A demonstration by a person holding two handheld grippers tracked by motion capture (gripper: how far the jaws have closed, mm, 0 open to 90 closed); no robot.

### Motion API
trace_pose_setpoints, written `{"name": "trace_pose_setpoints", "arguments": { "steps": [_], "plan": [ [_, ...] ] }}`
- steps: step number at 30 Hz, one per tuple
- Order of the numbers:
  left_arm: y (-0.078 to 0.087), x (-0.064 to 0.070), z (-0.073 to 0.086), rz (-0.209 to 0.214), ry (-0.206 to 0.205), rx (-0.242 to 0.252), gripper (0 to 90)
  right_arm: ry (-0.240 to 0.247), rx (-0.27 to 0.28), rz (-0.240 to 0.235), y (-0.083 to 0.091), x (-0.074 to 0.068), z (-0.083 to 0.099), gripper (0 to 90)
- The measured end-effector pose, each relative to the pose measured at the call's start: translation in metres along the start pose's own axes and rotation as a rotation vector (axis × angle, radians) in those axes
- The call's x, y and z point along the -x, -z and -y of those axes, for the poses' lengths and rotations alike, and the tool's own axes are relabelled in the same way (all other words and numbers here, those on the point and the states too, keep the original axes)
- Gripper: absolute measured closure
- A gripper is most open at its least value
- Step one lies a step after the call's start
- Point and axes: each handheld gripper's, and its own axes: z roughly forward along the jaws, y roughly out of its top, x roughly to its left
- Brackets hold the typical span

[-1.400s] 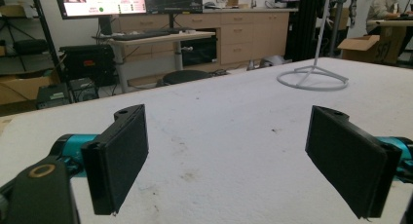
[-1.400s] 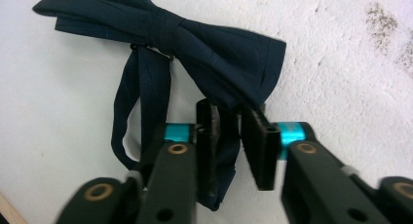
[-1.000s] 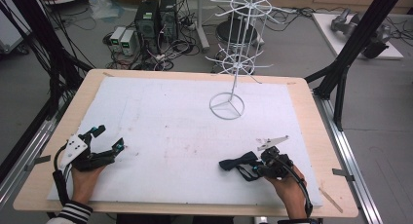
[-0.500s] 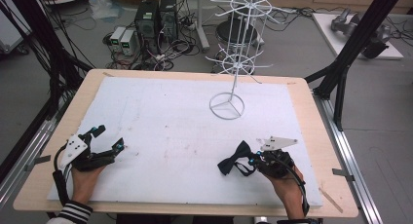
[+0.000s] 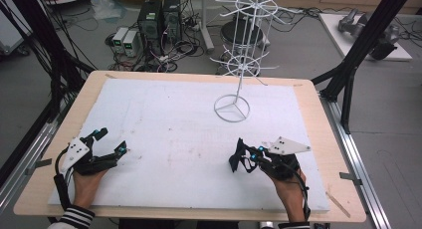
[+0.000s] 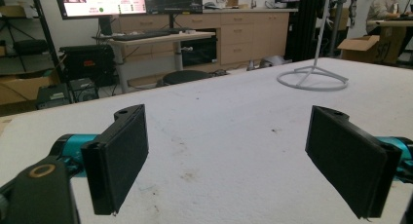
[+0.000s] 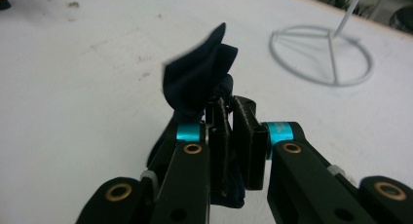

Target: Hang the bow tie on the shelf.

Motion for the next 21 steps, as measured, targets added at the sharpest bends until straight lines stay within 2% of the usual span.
{"name": "trace_pose_setpoints", "arguments": {
  "steps": [9,19,21],
  "plan": [
    [0.0,0.0,0.0,0.0,0.0,0.0,16.1,0.039,0.086,0.015,0.001,-0.006,-0.007,84.3],
    [0.0,0.0,0.0,0.0,-0.001,-0.001,16.1,0.078,0.147,0.048,0.001,-0.008,-0.024,84.3],
    [0.0,0.0,0.0,0.0,-0.001,-0.001,16.1,0.076,0.145,0.045,0.001,-0.008,-0.026,84.3]
  ]
}}
